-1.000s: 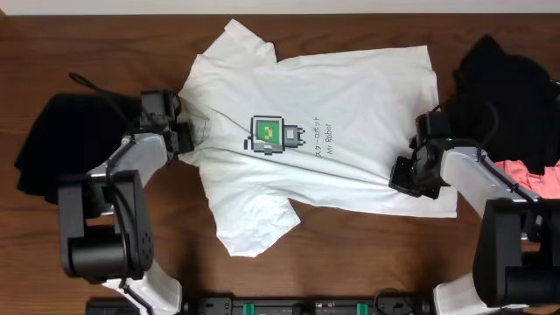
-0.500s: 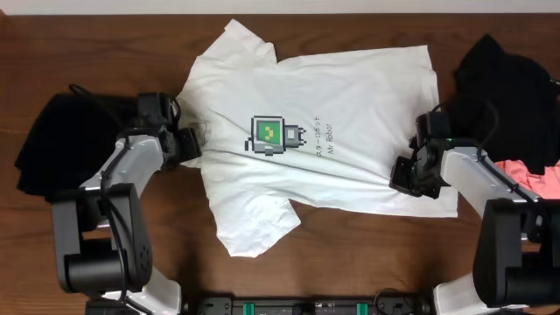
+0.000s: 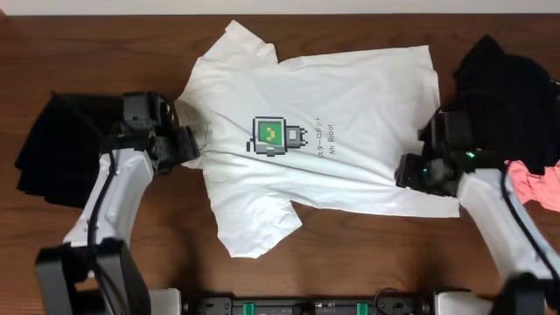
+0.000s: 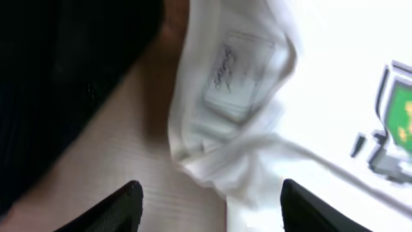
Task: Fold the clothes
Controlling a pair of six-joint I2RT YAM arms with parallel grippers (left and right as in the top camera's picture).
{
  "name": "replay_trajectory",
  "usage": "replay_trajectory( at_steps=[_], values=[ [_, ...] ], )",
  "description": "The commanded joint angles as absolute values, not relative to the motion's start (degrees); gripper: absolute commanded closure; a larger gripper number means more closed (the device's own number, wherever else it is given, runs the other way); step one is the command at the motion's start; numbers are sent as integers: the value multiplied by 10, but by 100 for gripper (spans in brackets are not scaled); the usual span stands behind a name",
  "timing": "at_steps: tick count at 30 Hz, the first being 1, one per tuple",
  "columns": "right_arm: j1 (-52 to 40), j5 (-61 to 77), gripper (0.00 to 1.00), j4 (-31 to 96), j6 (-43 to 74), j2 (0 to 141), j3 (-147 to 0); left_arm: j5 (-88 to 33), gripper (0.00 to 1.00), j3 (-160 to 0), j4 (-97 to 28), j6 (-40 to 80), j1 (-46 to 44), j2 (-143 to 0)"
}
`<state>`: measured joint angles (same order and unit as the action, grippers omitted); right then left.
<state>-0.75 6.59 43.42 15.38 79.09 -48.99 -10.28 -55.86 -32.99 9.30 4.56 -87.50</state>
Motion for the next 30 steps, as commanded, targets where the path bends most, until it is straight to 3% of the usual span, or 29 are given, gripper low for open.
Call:
replay_trajectory(
  at_steps=[1,14,25,30],
  values=[
    [2,65,34,455,186,782,-496,-164,31,-550,-366,98,32,-879],
    [66,67,30,518,208,784,-496,-200,31,-450,-391,20,-79,-896],
    [75,64,31,519,201,784,-496,-199,32,-406,-386,90,-81,-896],
    [75,59,31,519,197,784,-496,-199,36,-383,-409,105,-81,-896]
  ],
)
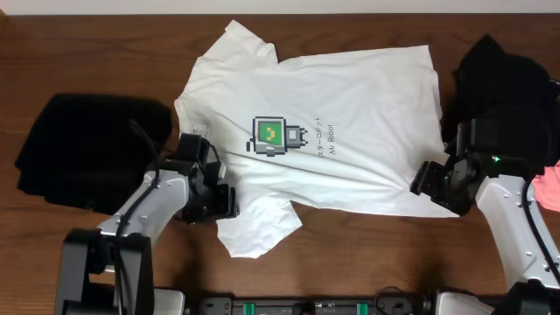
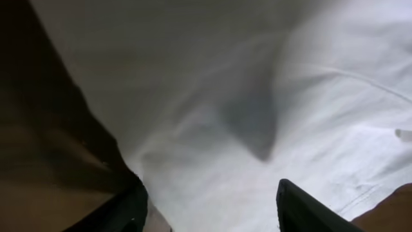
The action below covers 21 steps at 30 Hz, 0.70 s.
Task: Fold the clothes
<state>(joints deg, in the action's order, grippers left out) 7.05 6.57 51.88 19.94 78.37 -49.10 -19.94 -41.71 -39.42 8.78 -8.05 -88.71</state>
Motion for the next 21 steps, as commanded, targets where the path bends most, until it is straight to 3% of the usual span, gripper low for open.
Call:
replay_trajectory(
  at_steps=[1,6,7,10,15,21],
  values=[
    [75,58,31,519,196,784,-496,-201,39,-379,-415,112,-82,-896],
    [75,46,31,518,197,784,-496,-220,48,-378,-413,117,-87,-896],
    [75,45,31,518,197,784,-496,-220,56,-378,-410,117,-88,-896],
    [75,45,31,515,197,784,-496,-230,94,-378,-410,130,-88,-896],
    [75,45,32,511,197,784,-496,-309,94,-381,-411,165,-88,-888],
    [75,43,34,512,197,784,-496,-309,94,-441,-438,180,-88,-819]
  ],
)
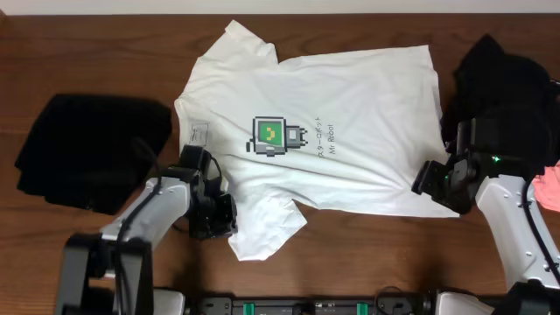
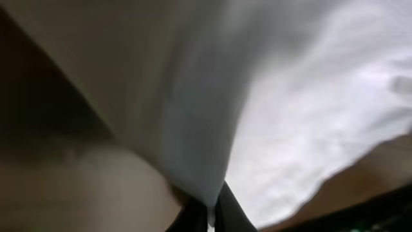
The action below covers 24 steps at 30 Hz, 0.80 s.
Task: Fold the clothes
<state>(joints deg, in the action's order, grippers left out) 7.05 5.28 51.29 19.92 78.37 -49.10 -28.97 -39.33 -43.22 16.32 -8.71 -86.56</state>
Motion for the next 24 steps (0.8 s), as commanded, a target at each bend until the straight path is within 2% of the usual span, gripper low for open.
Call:
replay_trajectory(
  at_steps=[1,7,14,20,22,24],
  values=[
    [75,38,34,512,197,784,-496,-309,94,-459,-442,181,-88,-800],
    [75,30,40,528,197,786,-494,-291,94,-572,-464,187,-88,-706],
    [75,30,65,521,197,803,-477,-217,94,-620,-462,197,-88,-689],
    [74,37,87,521,197,823,-470,-211,94,-620,-464,203,-88,-720],
    [74,47,93,521,197,831,-465,-211,94,-620,-471,203,-88,-725],
    [74,50,93,519,197,835,-459,-211,94,-620,-476,202,-88,-726]
  ],
)
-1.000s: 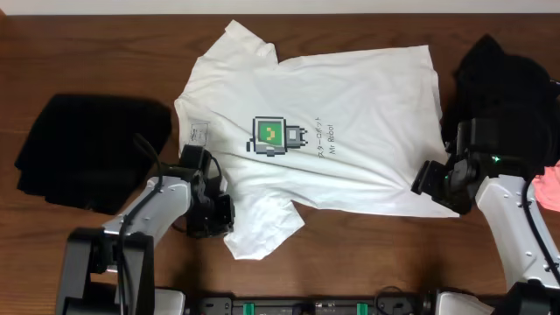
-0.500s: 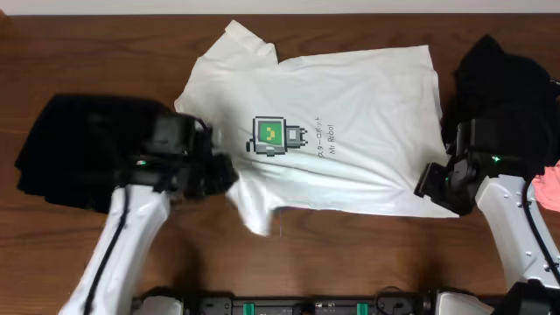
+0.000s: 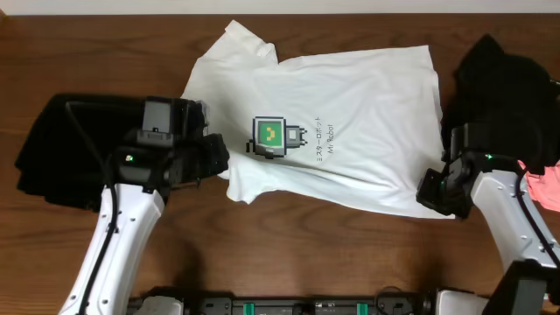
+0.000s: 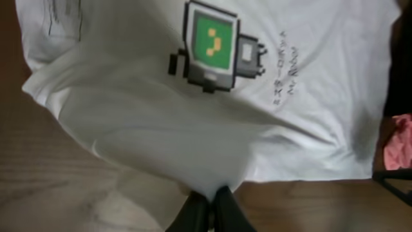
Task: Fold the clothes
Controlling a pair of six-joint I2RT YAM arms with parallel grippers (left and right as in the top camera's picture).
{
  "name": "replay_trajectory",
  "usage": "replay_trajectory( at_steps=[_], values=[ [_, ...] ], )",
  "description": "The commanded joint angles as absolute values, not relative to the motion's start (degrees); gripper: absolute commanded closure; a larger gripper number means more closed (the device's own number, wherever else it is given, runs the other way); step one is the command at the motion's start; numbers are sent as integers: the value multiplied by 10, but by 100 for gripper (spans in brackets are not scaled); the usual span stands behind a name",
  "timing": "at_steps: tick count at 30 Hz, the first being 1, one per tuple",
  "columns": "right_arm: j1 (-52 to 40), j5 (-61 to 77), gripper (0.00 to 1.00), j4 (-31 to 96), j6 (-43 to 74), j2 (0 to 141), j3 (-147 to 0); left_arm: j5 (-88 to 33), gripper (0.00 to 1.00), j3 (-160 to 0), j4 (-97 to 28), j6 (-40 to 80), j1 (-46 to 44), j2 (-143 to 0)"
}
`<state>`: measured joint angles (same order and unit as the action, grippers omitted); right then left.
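Observation:
A white T-shirt (image 3: 350, 114) with a pixel-computer print (image 3: 271, 136) lies spread on the wooden table, collar to the left. My left gripper (image 3: 220, 163) is raised over the shirt's left side. In the left wrist view this gripper (image 4: 209, 205) is shut on a pinch of the shirt's white fabric (image 4: 193, 148), which hangs bunched from the fingers above the print (image 4: 212, 42). The near sleeve is drawn up off the table. My right gripper (image 3: 435, 191) sits at the shirt's near right hem corner; whether it holds the cloth is hidden.
A black garment (image 3: 57, 144) lies at the table's left, partly under my left arm. Another black garment (image 3: 503, 83) is piled at the far right, with a pink cloth (image 3: 544, 185) beside it. Bare wood (image 3: 306, 254) runs along the front.
My left gripper, shut on the near sleeve low on the table, is now higher and farther back with the sleeve lifted and pulled in toward the print. The right gripper shifted slightly nearer.
My left gripper was open by the collar and my right one at the hem. Then the left was open over the near sleeve. Then it was shut on the sleeve's edge. Now the sleeve hangs from it over the shirt's body.

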<state>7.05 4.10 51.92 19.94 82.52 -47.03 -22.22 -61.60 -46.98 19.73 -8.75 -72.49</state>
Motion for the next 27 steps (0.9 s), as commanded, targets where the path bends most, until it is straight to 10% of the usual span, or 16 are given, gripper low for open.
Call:
replay_trajectory(
  at_steps=[1,3,6,10,27],
  values=[
    [74,50,92,518,197,837,-455,-211,94,-620,-477,200,-88,-726],
    [76,50,85,517,197,840,-451,-211,94,-620,-477,200,-88,-726],
    [83,50,47,524,198,840,-451,-202,94,-620,-480,198,-88,-726],
    [125,50,33,539,220,840,-451,-198,94,-620,-487,198,-88,-726],
    [273,105,41,450,238,840,-392,-198,94,-620,-486,198,-88,-726]
  ],
)
